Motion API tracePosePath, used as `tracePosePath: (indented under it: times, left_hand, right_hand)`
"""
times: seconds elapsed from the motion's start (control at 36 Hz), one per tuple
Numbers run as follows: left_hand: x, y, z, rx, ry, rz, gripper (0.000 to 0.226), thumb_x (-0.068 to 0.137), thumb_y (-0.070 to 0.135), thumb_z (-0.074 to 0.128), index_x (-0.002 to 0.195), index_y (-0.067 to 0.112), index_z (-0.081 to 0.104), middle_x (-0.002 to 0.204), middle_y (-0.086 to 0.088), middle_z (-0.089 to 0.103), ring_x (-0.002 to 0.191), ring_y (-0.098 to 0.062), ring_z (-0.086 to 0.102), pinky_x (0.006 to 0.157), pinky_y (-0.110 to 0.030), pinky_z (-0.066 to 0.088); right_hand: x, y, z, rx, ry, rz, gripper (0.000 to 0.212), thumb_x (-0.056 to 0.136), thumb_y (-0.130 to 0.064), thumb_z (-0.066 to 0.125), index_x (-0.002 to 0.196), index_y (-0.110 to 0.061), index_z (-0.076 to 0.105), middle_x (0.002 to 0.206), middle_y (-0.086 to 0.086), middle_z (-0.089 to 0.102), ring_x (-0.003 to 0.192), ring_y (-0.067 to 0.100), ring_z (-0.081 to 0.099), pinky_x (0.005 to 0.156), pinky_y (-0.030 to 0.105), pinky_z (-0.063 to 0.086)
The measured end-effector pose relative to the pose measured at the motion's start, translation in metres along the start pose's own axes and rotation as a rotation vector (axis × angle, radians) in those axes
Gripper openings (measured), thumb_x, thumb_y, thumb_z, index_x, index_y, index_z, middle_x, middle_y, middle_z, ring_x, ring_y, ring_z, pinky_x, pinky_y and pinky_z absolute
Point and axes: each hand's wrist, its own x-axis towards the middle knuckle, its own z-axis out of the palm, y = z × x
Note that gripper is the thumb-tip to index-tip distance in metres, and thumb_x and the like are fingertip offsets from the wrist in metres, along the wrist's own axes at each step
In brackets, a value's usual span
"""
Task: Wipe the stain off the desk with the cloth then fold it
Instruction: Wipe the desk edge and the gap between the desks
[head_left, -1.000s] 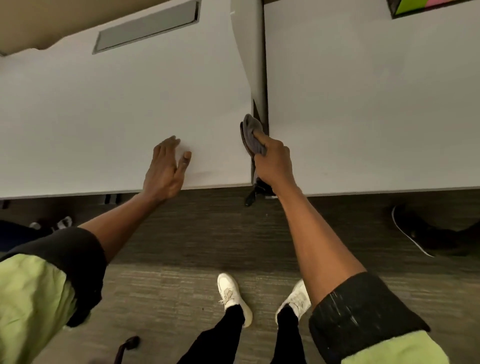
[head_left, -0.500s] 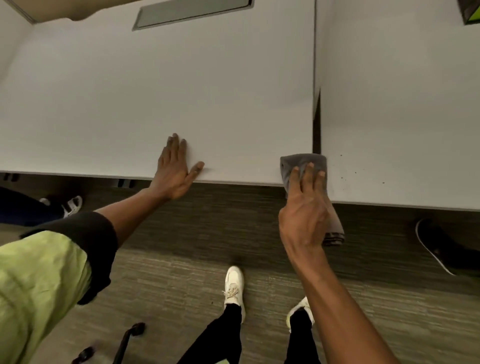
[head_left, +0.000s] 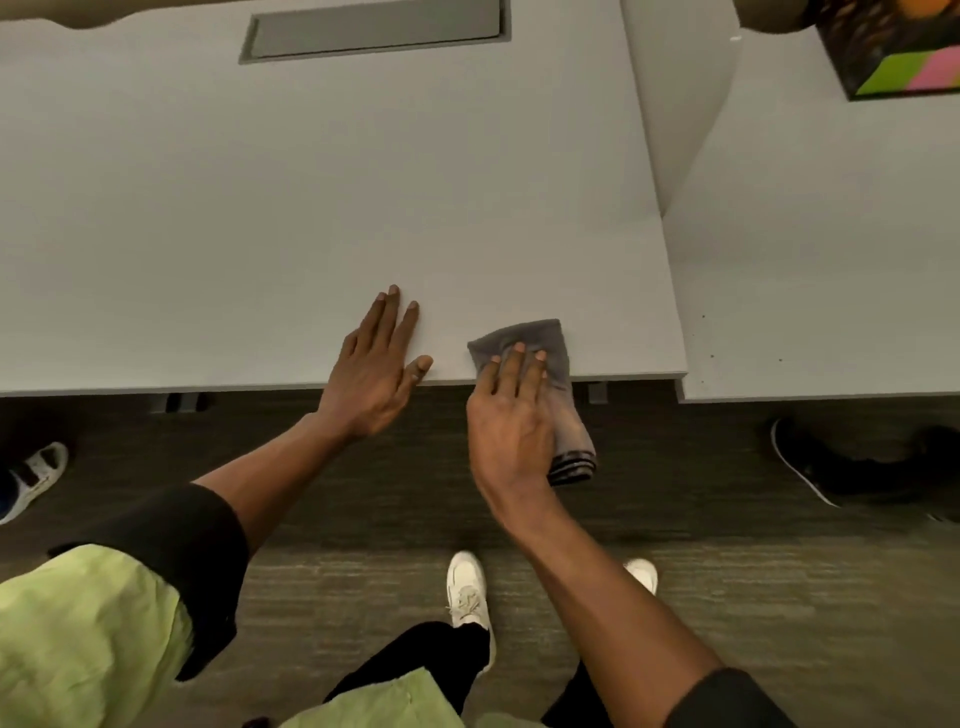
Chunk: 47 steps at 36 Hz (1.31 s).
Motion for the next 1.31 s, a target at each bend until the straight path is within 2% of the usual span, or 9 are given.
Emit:
tracePosePath:
  times: [0.17, 0.28, 0.44, 0.58, 0.83, 0.92, 1.03, 1.17, 1.31]
  left_hand:
    - [0.001, -0.003, 0.001, 0.032, -0.025, 0.035, 0.087, 0.108, 0.075, 0.008, 0.173, 0.024, -0.016, 0.178, -0.002, -0.033, 0.166, -0.020, -0.027, 0.133, -0.044, -0.002]
    - [0.004, -0.007, -0.002, 0.029, -0.084, 0.034, 0.093, 0.103, 0.081, 0.003, 0.171, 0.024, -0.022, 0.175, -0.002, -0.040, 0.164, -0.021, -0.033, 0.134, -0.046, -0.004]
    - [0.008, -0.007, -0.005, 0.008, -0.157, 0.028, 0.104, 0.095, 0.091, 0.000, 0.170, 0.023, -0.026, 0.172, -0.003, -0.044, 0.162, -0.022, -0.037, 0.135, -0.050, -0.005]
    - [0.007, -0.006, -0.006, -0.023, -0.170, 0.034, 0.107, 0.094, 0.093, 0.004, 0.170, 0.024, -0.027, 0.172, -0.002, -0.045, 0.162, -0.022, -0.037, 0.133, -0.048, -0.009]
    - [0.010, -0.006, -0.013, -0.033, -0.241, 0.027, 0.115, 0.088, 0.098, 0.006, 0.166, 0.024, -0.035, 0.166, -0.001, -0.054, 0.157, -0.020, -0.045, 0.130, -0.047, -0.013]
    - [0.010, -0.007, -0.014, -0.027, -0.271, 0.038, 0.123, 0.086, 0.099, 0.019, 0.163, 0.023, -0.039, 0.163, -0.002, -0.057, 0.156, -0.022, -0.047, 0.130, -0.048, -0.013]
    - [0.011, -0.007, -0.016, -0.021, -0.280, 0.043, 0.127, 0.091, 0.092, 0.038, 0.160, 0.024, -0.044, 0.161, -0.002, -0.059, 0.154, -0.023, -0.050, 0.132, -0.050, -0.012]
    - [0.010, -0.002, -0.023, 0.031, -0.339, 0.030, 0.140, 0.090, 0.084, 0.058, 0.158, 0.020, -0.046, 0.159, -0.006, -0.062, 0.152, -0.027, -0.051, 0.130, -0.049, -0.015]
    - [0.007, 0.003, -0.030, 0.072, -0.365, -0.018, 0.152, 0.088, 0.044, 0.086, 0.158, 0.018, -0.046, 0.159, -0.009, -0.061, 0.154, -0.032, -0.048, 0.130, -0.048, -0.019]
  right_hand:
    - [-0.007, 0.013, 0.007, -0.058, 0.002, -0.106, 0.087, 0.096, -0.013, 0.070, 0.165, -0.005, 0.018, 0.172, 0.025, 0.014, 0.160, 0.044, 0.012, 0.130, 0.055, 0.020]
    - [-0.003, 0.049, -0.008, -0.079, 0.077, 0.021, 0.078, 0.096, -0.009, 0.066, 0.163, -0.009, 0.027, 0.170, 0.021, 0.027, 0.158, 0.040, 0.026, 0.128, 0.052, 0.028]
    - [0.024, 0.114, -0.032, -0.001, 0.146, 0.257, 0.070, 0.094, 0.003, 0.054, 0.161, -0.014, 0.038, 0.168, 0.014, 0.036, 0.155, 0.034, 0.032, 0.126, 0.049, 0.032]
    - [0.056, 0.094, -0.029, 0.069, 0.158, 0.410, 0.065, 0.098, 0.004, 0.050, 0.160, -0.006, 0.035, 0.166, 0.017, 0.037, 0.153, 0.035, 0.035, 0.124, 0.050, 0.034]
    - [0.027, -0.003, 0.005, -0.027, 0.088, -0.038, 0.059, 0.101, -0.010, 0.050, 0.158, -0.005, 0.036, 0.167, 0.022, 0.032, 0.155, 0.040, 0.031, 0.123, 0.053, 0.038]
    - [0.011, 0.010, 0.012, -0.063, 0.052, -0.169, 0.065, 0.100, -0.010, 0.051, 0.162, -0.005, 0.029, 0.169, 0.023, 0.027, 0.158, 0.041, 0.025, 0.127, 0.052, 0.030]
    - [0.002, 0.049, 0.007, -0.100, 0.040, -0.294, 0.077, 0.093, -0.007, 0.064, 0.163, -0.010, 0.030, 0.170, 0.019, 0.029, 0.158, 0.036, 0.028, 0.128, 0.050, 0.025]
    - [0.023, 0.096, -0.014, -0.067, 0.124, -0.040, 0.068, 0.099, -0.002, 0.054, 0.163, -0.012, 0.032, 0.168, 0.015, 0.034, 0.157, 0.035, 0.031, 0.128, 0.047, 0.029]
    - [0.060, 0.076, -0.026, 0.069, 0.130, 0.154, 0.069, 0.101, -0.001, 0.051, 0.164, -0.013, 0.028, 0.170, 0.011, 0.030, 0.159, 0.030, 0.025, 0.129, 0.042, 0.022]
